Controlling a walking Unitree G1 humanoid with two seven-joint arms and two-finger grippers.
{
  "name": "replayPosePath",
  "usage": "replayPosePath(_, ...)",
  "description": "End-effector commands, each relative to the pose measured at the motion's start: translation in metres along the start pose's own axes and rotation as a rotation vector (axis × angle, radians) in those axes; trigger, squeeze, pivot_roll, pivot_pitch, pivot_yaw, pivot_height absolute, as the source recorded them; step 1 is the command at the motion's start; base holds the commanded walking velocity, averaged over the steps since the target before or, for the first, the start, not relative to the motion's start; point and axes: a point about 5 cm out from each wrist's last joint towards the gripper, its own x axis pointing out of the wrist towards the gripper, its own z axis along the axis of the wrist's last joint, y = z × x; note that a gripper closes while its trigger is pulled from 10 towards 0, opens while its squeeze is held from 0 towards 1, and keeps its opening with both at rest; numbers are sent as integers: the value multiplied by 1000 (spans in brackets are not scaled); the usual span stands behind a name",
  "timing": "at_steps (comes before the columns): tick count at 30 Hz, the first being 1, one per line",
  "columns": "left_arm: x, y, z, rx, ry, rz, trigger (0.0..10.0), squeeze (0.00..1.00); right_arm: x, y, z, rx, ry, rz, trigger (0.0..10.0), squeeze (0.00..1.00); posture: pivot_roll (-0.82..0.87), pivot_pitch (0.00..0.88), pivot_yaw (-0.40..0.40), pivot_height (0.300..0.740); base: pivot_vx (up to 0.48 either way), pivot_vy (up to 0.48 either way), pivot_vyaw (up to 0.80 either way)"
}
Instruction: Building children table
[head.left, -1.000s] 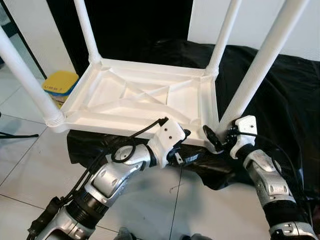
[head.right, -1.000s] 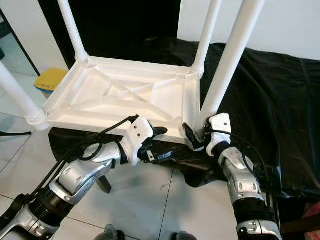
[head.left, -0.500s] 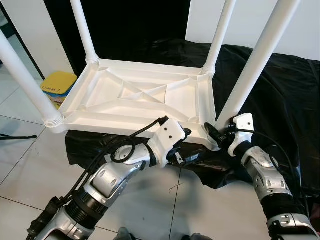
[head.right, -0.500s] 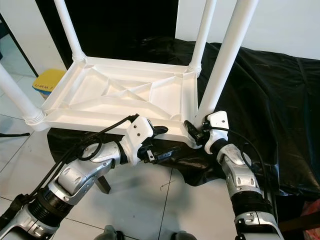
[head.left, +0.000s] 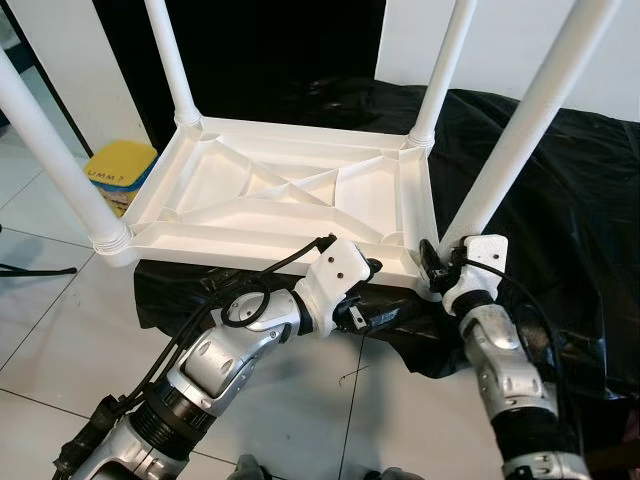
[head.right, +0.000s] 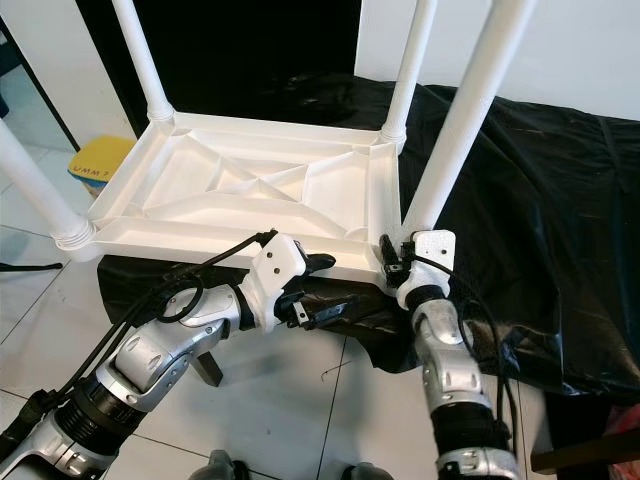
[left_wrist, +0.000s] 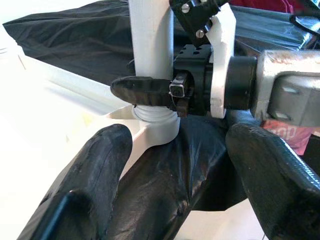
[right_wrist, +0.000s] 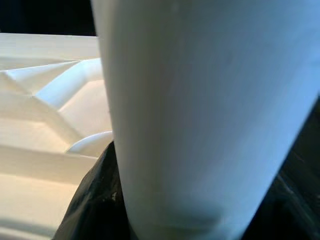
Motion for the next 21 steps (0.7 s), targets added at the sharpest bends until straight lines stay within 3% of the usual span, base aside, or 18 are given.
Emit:
replayPosePath(1,-1,-7,1,-2,3,-114,10000,0,-11,-5,-23,11,116,-131,0,0,17,116,-28,740,0,0,0)
replayPosePath(8,0,-7,2,-8,-2,-108,10000,0,-12,7,-23,46,121,-227,0,0,19,113,-28,740,0,0,0)
replayPosePath(9,0,-8,1,-9,-3,-109,10000,0,-12,12,-21,39,108,-219,4980,0,18,110,-25,740,0,0,0)
replayPosePath(10,0,-8,1,-9,-3,-109,10000,0,-12,12,-21,39,108,-219,4980,0,18,110,-25,740,0,0,0)
replayPosePath(11,0,-8,1,-10,-4,-111,10000,0,-12,15,-17,21,80,-194,10000,0,15,106,-27,740,0,0,0)
replayPosePath(15,1,-8,2,-8,-4,-115,10000,0,-12,16,-10,-7,36,-131,10000,0,14,102,-27,740,0,0,0)
replayPosePath(16,1,-8,2,-8,-5,-115,10000,0,-12,14,-9,-9,27,-119,10000,804,14,100,-29,740,0,0,0)
replayPosePath(18,2,-8,2,-8,-6,-115,10000,0,-13,14,-8,-9,21,-112,10000,804,14,100,-29,740,0,0,0)
replayPosePath(19,2,-8,2,-7,-6,-115,10000,0,-13,12,-7,-17,8,-97,10000,1000,13,98,-30,740,0,0,0)
replayPosePath(21,2,-9,2,-6,-7,-116,10000,0,-14,10,-3,-29,-13,-68,10000,1000,13,97,-32,740,0,0,0)
